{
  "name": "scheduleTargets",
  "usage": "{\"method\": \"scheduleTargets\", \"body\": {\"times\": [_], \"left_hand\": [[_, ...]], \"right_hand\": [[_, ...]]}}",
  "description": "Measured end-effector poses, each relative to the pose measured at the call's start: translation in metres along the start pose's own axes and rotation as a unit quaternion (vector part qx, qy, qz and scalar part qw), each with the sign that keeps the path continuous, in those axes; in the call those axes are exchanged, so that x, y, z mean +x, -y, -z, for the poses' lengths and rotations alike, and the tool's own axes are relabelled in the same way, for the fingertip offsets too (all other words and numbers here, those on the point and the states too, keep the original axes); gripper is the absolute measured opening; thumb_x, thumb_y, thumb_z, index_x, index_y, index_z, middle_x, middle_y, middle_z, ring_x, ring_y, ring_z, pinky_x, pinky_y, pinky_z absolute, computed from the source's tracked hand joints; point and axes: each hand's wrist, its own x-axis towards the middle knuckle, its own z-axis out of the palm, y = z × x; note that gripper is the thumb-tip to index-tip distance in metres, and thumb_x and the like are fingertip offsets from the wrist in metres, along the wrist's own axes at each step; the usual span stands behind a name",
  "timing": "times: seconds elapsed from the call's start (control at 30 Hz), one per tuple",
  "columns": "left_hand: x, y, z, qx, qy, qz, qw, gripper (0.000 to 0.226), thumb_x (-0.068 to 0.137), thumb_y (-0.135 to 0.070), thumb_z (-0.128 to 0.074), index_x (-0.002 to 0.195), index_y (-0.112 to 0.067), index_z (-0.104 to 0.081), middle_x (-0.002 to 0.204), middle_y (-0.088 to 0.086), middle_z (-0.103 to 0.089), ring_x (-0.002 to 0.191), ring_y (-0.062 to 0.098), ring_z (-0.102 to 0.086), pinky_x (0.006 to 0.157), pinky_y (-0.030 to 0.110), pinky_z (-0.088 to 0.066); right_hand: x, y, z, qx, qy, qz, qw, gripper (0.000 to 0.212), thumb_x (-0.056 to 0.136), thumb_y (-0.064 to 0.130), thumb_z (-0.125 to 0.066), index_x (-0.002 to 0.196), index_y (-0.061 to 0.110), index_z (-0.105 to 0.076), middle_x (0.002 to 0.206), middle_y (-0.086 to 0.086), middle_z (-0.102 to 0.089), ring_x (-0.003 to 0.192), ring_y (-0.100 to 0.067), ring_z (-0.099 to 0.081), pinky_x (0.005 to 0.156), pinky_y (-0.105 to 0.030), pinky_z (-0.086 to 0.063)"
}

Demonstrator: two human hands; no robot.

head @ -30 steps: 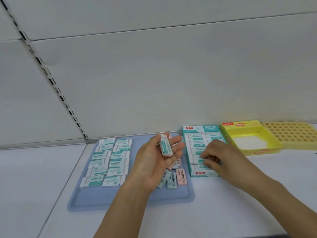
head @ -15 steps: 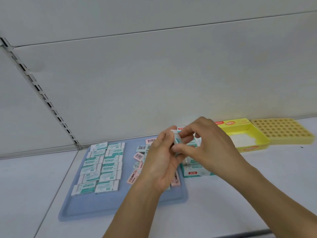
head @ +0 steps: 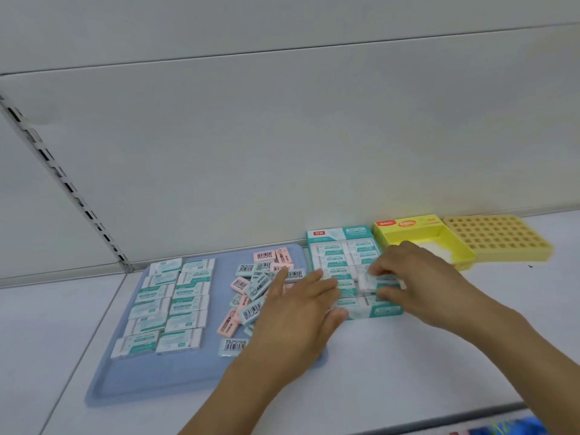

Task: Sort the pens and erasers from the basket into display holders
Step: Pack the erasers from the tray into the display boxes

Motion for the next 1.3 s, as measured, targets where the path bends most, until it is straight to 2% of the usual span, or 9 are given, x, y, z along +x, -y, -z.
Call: {"method": "scheduleTargets", "body": {"times": [0.13, 0.3, 0.43, 0.5, 0.67, 0.8, 1.0, 1.17, 1.3], "left_hand": [[0.000, -0.002, -0.002, 0.069, -0.018, -0.006, 0.997, 0.048, 0.094, -0.050, -0.031, 0.114, -0.030, -0.070, 0.123, -0.016, -0.065, 0.121, 0.007, -0.058, 0.105, 0.050, -0.033], [0.000, -0.003, -0.004, 0.046, -0.019, -0.014, 0.999, 0.059, 0.094, -0.054, -0.021, 0.131, -0.025, -0.058, 0.140, -0.012, -0.054, 0.137, 0.010, -0.042, 0.115, 0.052, -0.017], [0.004, -0.006, 0.003, 0.004, 0.028, 0.006, 1.000, 0.081, 0.082, -0.061, -0.001, 0.145, -0.028, -0.041, 0.155, -0.016, -0.032, 0.147, 0.004, -0.016, 0.118, 0.040, 0.006], [0.003, -0.005, 0.006, -0.023, 0.032, 0.009, 0.999, 0.073, 0.089, -0.061, -0.009, 0.146, -0.028, -0.040, 0.156, -0.016, -0.030, 0.147, 0.002, -0.013, 0.119, 0.040, 0.007], [-0.038, 0.025, 0.024, -0.154, -0.173, 0.060, 0.971, 0.041, 0.095, -0.042, -0.040, 0.126, -0.025, -0.061, 0.129, -0.008, -0.061, 0.124, 0.010, -0.050, 0.112, 0.042, -0.032], [-0.100, 0.084, 0.040, -0.120, -0.257, 0.179, 0.942, 0.031, 0.093, -0.039, -0.047, 0.107, -0.024, -0.070, 0.106, -0.009, -0.067, 0.099, 0.013, -0.060, 0.087, 0.036, -0.049], [-0.158, 0.131, 0.051, -0.050, -0.138, 0.310, 0.939, 0.024, 0.086, -0.027, -0.070, 0.110, -0.021, -0.069, 0.106, -0.006, -0.061, 0.101, 0.015, -0.055, 0.086, 0.029, -0.045], [-0.153, 0.137, 0.058, -0.033, -0.079, 0.303, 0.949, 0.034, 0.084, -0.037, -0.070, 0.114, -0.026, -0.060, 0.102, -0.009, -0.047, 0.098, 0.010, -0.043, 0.082, 0.022, -0.040], [-0.148, 0.137, 0.065, -0.014, -0.051, 0.305, 0.951, 0.032, 0.083, -0.039, -0.071, 0.109, -0.026, -0.057, 0.104, -0.008, -0.048, 0.100, 0.010, -0.043, 0.082, 0.025, -0.044]], "right_hand": [[0.007, -0.002, -0.010, -0.035, 0.004, 0.032, 0.999, 0.022, 0.090, 0.029, -0.060, 0.112, 0.031, -0.063, 0.113, 0.014, -0.057, 0.110, -0.010, -0.044, 0.082, -0.027, -0.042], [0.002, -0.010, -0.025, 0.094, -0.057, 0.035, 0.993, 0.008, 0.077, 0.011, -0.077, 0.077, 0.017, -0.074, 0.089, 0.004, -0.068, 0.089, -0.019, -0.062, 0.071, -0.043, -0.053], [0.003, -0.008, -0.022, 0.016, -0.022, 0.052, 0.998, 0.015, 0.090, 0.024, -0.060, 0.086, 0.021, -0.074, 0.100, 0.006, -0.064, 0.094, -0.017, -0.058, 0.074, -0.039, -0.051], [0.007, -0.002, -0.017, -0.045, -0.020, 0.071, 0.996, 0.018, 0.090, 0.027, -0.054, 0.085, 0.024, -0.072, 0.100, 0.006, -0.062, 0.092, -0.019, -0.058, 0.075, -0.037, -0.050], [0.022, 0.052, -0.017, 0.098, -0.150, 0.109, 0.978, 0.014, 0.082, 0.032, -0.059, 0.084, 0.026, -0.072, 0.086, 0.005, -0.065, 0.083, -0.020, -0.060, 0.069, -0.036, -0.047], [0.040, 0.128, -0.029, 0.184, -0.072, 0.196, 0.960, 0.019, 0.084, 0.039, -0.059, 0.089, 0.028, -0.073, 0.088, 0.009, -0.064, 0.087, -0.015, -0.057, 0.078, -0.040, -0.047], [0.057, 0.220, -0.050, 0.059, 0.055, 0.259, 0.963, 0.027, 0.090, 0.039, -0.059, 0.110, 0.022, -0.065, 0.112, 0.002, -0.061, 0.108, -0.020, -0.051, 0.087, -0.033, -0.040], [0.056, 0.244, -0.048, -0.033, 0.096, 0.244, 0.965, 0.031, 0.085, 0.034, -0.064, 0.071, 0.018, -0.042, 0.075, 0.004, -0.045, 0.082, -0.023, -0.045, 0.053, -0.029, -0.022], [0.060, 0.250, -0.053, -0.021, 0.120, 0.225, 0.967, 0.043, 0.082, 0.032, -0.064, 0.064, 0.021, -0.027, 0.067, 0.005, -0.033, 0.076, -0.022, -0.040, 0.049, -0.028, -0.021]]}}
